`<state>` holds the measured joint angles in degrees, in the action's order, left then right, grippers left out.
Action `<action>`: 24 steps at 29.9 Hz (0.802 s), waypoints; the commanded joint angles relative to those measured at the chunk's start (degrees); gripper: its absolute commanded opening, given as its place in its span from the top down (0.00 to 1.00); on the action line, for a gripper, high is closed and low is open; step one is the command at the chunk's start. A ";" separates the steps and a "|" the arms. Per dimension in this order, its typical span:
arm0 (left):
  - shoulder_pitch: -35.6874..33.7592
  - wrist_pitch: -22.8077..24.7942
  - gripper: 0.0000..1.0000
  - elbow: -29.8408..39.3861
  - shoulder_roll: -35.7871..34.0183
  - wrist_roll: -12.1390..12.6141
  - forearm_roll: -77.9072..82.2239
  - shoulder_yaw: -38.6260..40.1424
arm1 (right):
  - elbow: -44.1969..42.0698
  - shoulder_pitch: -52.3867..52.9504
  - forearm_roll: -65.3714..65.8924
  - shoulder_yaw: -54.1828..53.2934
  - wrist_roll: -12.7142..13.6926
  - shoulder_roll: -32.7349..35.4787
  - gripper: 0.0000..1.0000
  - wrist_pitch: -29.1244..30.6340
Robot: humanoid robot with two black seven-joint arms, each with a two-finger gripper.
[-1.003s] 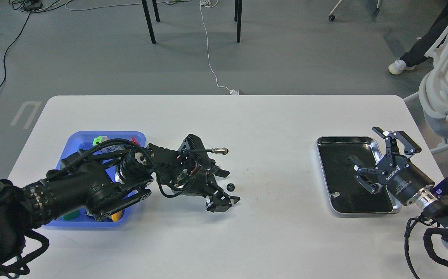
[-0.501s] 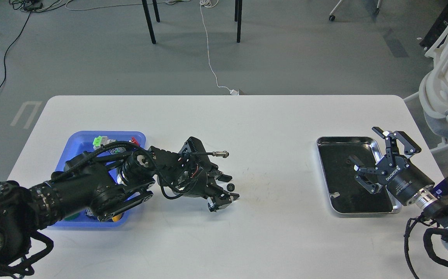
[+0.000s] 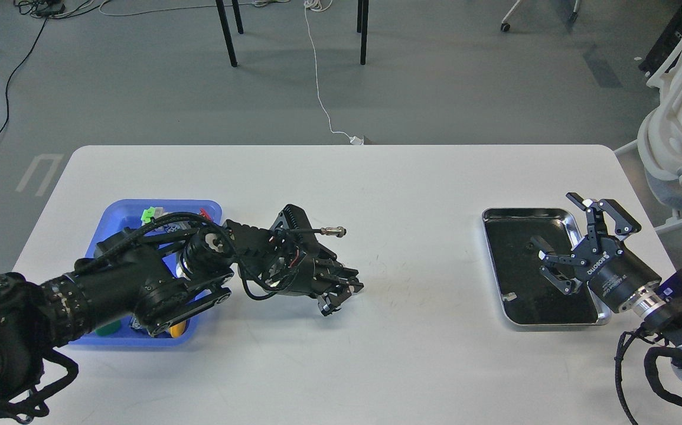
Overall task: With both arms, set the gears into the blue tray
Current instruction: 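Carry the black part with the left gripper into the blue tray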
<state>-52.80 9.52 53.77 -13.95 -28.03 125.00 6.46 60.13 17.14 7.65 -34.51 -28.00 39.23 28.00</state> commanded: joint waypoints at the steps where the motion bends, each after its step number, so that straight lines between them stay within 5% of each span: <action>1: -2.82 0.58 0.89 6.14 -7.04 0.03 0.00 0.13 | 0.16 0.08 0.00 -0.11 0.00 -0.11 0.03 0.00; 6: -3.80 2.17 0.88 14.86 -21.45 0.03 0.00 0.48 | -0.01 0.08 0.00 -0.11 0.00 -0.11 0.03 0.00; 14: -1.43 -1.87 0.87 14.69 -36.31 0.03 0.00 0.39 | -0.19 0.26 0.61 0.33 0.00 -2.57 0.03 0.00; 24: 4.90 -3.11 0.86 6.00 -36.77 0.03 0.00 0.57 | -0.19 0.52 0.70 0.50 0.00 -2.75 0.03 0.00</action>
<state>-48.95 6.85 62.31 -51.87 -27.98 125.00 6.93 59.92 17.65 8.34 -34.03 -28.00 36.47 28.00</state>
